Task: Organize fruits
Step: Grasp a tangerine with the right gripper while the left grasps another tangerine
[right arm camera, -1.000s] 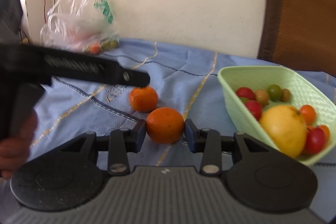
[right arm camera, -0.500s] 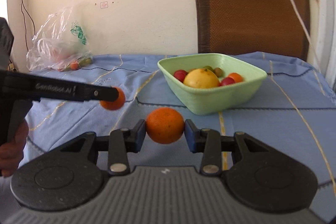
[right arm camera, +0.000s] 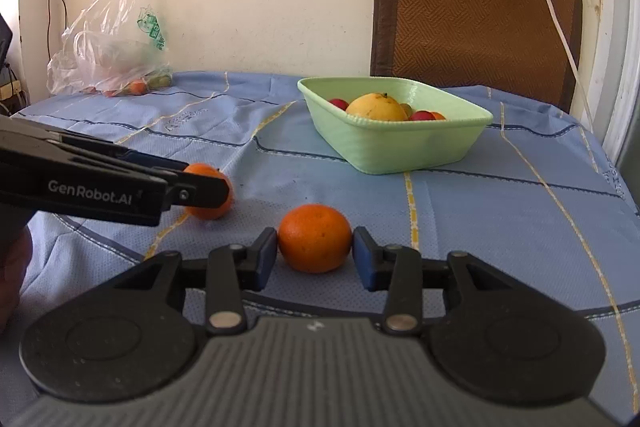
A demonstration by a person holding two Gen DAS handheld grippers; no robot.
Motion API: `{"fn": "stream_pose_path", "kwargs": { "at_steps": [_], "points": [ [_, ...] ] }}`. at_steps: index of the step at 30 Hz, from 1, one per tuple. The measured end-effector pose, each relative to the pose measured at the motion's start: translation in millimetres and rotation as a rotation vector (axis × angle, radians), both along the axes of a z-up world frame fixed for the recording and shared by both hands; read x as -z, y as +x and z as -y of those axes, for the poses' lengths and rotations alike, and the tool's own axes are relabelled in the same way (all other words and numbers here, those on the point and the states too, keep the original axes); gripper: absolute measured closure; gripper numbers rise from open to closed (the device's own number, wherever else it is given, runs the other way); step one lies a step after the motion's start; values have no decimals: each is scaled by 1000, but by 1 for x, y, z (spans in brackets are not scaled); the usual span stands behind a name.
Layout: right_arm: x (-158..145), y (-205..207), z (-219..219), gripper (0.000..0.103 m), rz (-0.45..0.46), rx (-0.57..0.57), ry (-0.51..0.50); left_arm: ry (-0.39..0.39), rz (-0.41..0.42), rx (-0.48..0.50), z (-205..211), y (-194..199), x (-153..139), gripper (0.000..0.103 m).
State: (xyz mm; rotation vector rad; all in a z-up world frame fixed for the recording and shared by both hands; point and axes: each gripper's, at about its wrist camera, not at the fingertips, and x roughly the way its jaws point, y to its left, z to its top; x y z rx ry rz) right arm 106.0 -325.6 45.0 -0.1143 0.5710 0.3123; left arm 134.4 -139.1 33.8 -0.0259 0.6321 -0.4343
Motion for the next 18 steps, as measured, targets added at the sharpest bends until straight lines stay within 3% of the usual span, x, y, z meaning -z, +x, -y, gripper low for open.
{"fn": "stream_pose_path", "kwargs": {
  "at_steps": [10,12,14,18],
  "points": [
    [0,-1,0,51,-10,-12,3,12,2,20,5,0,3,64],
    [1,-1,0,52,-15,-14,2,-6,-7,19,3,2,3,64],
    [0,0,0,61,-12,-3,-1,-27,-18,19,0,5,2,64],
    [-7,4,6,61,16,-3,28,-89,-13,35,0,15,-14,64]
  ]
}}
